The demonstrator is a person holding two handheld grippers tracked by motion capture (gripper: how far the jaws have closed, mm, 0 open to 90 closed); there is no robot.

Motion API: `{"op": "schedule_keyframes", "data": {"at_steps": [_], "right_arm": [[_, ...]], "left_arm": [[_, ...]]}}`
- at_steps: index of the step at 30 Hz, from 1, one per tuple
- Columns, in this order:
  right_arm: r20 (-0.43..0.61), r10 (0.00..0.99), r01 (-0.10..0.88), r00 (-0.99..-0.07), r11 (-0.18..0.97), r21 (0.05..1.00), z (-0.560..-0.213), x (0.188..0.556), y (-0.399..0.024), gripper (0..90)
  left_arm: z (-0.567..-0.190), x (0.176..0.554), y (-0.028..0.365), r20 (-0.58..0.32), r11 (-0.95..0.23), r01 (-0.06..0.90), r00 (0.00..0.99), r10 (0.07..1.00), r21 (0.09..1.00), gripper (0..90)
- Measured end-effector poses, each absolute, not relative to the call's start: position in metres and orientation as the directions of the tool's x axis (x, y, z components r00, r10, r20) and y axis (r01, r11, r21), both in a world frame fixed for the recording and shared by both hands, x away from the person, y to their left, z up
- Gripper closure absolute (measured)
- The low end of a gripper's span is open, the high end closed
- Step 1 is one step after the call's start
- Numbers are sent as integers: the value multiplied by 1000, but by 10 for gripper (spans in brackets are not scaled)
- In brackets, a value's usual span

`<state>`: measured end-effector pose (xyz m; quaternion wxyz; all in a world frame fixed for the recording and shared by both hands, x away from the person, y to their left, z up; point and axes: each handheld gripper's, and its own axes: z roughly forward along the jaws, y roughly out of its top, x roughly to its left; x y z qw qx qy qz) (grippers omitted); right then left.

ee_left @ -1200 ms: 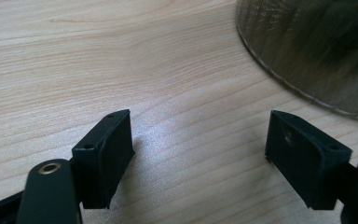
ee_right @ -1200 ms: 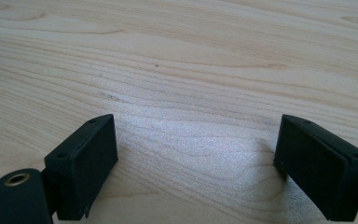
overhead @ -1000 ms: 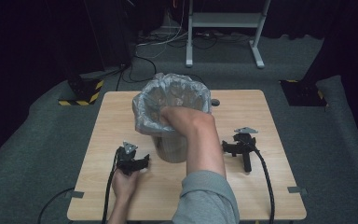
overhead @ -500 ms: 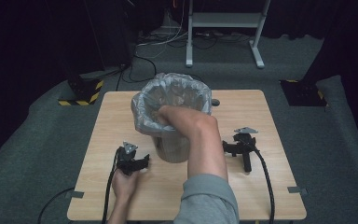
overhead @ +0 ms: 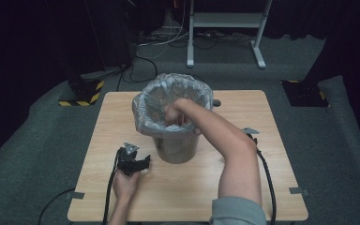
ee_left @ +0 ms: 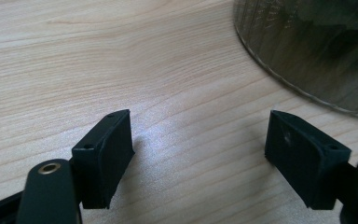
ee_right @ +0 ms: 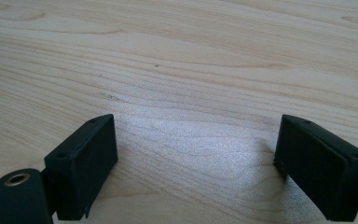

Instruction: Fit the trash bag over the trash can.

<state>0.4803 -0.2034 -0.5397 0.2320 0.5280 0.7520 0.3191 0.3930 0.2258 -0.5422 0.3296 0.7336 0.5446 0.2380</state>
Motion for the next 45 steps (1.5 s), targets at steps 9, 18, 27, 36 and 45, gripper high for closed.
{"op": "schedule_keyframes", "data": {"at_steps": [9,18,27,36,45], "right_arm": [[-9,943,646,-331,234,727,-540,480,-203,126],[-8,943,646,-332,234,726,-540,480,-203,126],[-8,943,647,-332,234,726,-540,480,-203,126],[-10,942,645,-334,237,726,-540,480,-203,126],[-8,944,647,-331,233,725,-540,480,-203,126]], "left_arm": [[-542,393,226,-9,-190,642,294,956,743,233],[-542,393,226,-6,-192,641,293,956,743,232],[-542,393,226,-7,-191,641,293,956,743,232],[-542,393,226,-8,-189,642,292,956,743,232],[-542,393,225,-9,-189,643,291,957,743,232]]}}
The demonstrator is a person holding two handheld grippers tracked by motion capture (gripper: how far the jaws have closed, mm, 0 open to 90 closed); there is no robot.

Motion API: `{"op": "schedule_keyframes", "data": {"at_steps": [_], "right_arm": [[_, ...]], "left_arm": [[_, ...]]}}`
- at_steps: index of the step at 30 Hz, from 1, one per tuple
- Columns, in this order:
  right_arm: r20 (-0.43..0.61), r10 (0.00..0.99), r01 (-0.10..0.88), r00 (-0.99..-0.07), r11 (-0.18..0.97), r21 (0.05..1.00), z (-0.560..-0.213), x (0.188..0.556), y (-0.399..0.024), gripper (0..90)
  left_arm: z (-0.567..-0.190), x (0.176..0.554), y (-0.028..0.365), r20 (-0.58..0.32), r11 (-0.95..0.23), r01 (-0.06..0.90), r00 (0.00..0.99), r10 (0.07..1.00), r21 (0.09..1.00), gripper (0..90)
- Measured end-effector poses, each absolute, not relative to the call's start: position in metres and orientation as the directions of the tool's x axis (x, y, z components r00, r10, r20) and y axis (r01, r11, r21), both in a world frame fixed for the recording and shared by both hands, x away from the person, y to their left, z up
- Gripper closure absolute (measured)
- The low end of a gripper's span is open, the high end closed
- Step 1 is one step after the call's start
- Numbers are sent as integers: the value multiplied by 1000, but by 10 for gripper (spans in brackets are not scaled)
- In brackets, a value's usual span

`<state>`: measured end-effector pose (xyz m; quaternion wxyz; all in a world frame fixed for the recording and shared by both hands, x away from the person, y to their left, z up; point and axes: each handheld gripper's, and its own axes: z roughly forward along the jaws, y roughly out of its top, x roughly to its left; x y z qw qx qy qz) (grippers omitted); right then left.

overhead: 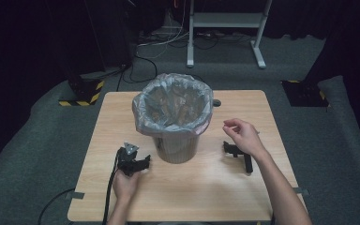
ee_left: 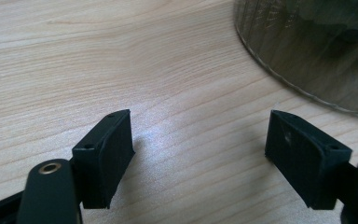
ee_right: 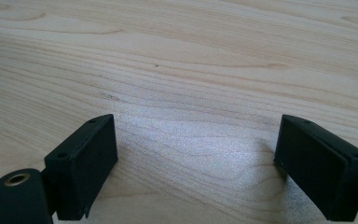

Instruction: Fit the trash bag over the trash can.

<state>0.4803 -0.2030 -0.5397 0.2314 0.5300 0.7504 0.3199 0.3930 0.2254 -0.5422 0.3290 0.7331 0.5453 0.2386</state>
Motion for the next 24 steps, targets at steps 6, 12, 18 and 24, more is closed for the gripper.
{"op": "schedule_keyframes", "data": {"at_steps": [6,12,18,24], "right_arm": [[-8,944,648,-331,233,725,-540,480,-203,126],[-10,943,646,-333,236,726,-540,480,-203,126],[-13,942,645,-335,239,726,-540,480,-203,126],[-13,942,645,-335,239,726,-540,480,-203,126]], "left_arm": [[-542,393,225,-9,-189,643,292,956,742,232],[-542,393,225,-9,-189,643,292,956,742,232],[-542,393,225,-8,-189,642,292,957,743,232],[-542,393,225,-9,-189,643,292,957,742,231]]}}
